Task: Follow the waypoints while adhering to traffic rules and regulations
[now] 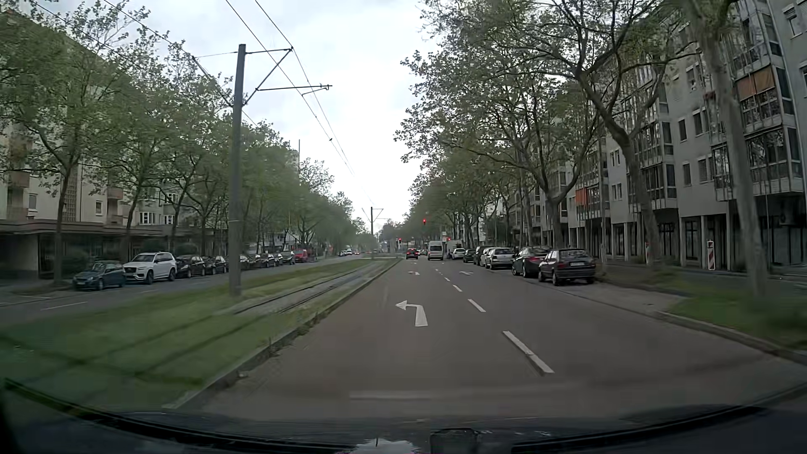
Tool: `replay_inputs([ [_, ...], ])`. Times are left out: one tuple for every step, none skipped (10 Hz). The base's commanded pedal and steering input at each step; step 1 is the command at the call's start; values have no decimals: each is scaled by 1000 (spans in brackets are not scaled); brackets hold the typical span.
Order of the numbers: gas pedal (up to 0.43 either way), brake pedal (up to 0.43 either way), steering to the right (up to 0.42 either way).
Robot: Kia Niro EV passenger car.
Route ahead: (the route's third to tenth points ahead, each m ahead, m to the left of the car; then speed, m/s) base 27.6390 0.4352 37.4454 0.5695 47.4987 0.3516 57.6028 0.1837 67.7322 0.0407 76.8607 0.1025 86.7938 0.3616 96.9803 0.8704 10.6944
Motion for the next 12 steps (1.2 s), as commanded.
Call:
replay_inputs([
  [0, 0, -4],
  [0, 0, -4],
  [0, 0, -4],
  [0, 0, -4],
  [0, 0, -3],
  [0, 0, -1],
  [0, 0, 0],
  [0, 6, 1],
  [0, 37, 0],
  [0, 61, -1],
  [0, 85, 0],
  [0, 98, 0],
])
